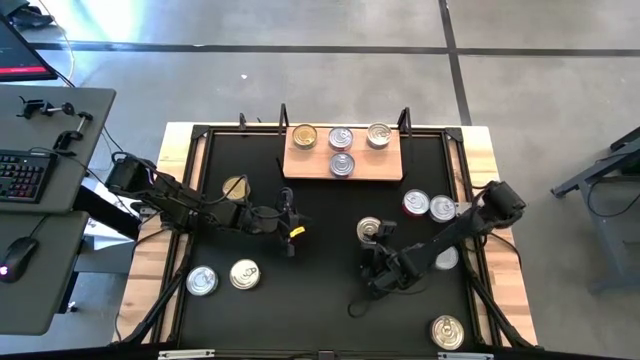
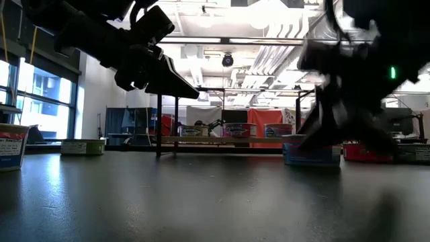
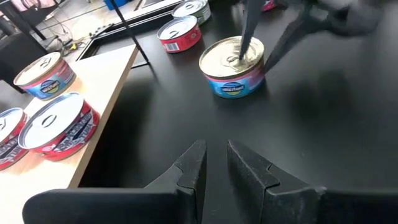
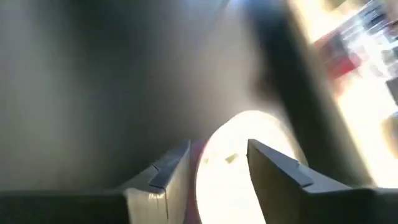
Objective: Stack canned seafood by type on shelf
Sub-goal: Align the blue tuna can with the other blue tuna can on the shelf
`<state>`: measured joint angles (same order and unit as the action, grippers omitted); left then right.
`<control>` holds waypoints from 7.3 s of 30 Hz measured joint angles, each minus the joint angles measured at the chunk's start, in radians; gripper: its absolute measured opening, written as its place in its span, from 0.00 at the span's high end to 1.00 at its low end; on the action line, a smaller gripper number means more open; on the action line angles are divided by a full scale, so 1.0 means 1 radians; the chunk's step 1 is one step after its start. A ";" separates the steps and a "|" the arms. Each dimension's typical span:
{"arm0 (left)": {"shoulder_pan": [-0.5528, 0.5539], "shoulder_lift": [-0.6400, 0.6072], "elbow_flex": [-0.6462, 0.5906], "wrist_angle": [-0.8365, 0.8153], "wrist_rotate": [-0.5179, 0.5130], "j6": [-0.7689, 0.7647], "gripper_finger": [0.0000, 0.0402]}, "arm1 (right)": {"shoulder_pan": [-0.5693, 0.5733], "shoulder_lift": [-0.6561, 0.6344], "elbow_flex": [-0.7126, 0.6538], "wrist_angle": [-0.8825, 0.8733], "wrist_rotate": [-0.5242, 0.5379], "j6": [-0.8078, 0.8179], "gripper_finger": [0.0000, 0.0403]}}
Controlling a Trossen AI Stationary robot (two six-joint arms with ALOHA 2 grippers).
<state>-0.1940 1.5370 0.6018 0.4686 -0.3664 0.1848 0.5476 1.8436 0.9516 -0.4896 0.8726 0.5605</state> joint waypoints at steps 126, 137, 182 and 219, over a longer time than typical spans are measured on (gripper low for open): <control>-0.012 0.000 0.000 0.001 0.015 -0.018 0.87 | 0.033 -0.108 0.145 -0.523 -0.047 0.249 0.99; -0.012 0.088 0.000 0.182 0.196 0.009 0.87 | -0.072 -0.358 -0.010 -0.592 -0.269 0.403 0.77; 0.026 0.364 0.181 0.123 0.331 0.286 0.98 | -0.013 -0.199 -0.180 0.713 -0.367 -0.236 0.73; 0.014 0.316 0.369 -0.167 0.246 -0.105 1.00 | -0.054 0.068 -0.178 0.922 0.019 -1.014 0.38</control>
<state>-0.1802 1.8530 0.9710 0.3020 -0.1203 0.0799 0.4934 1.9117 0.7738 0.4323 0.8913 -0.4534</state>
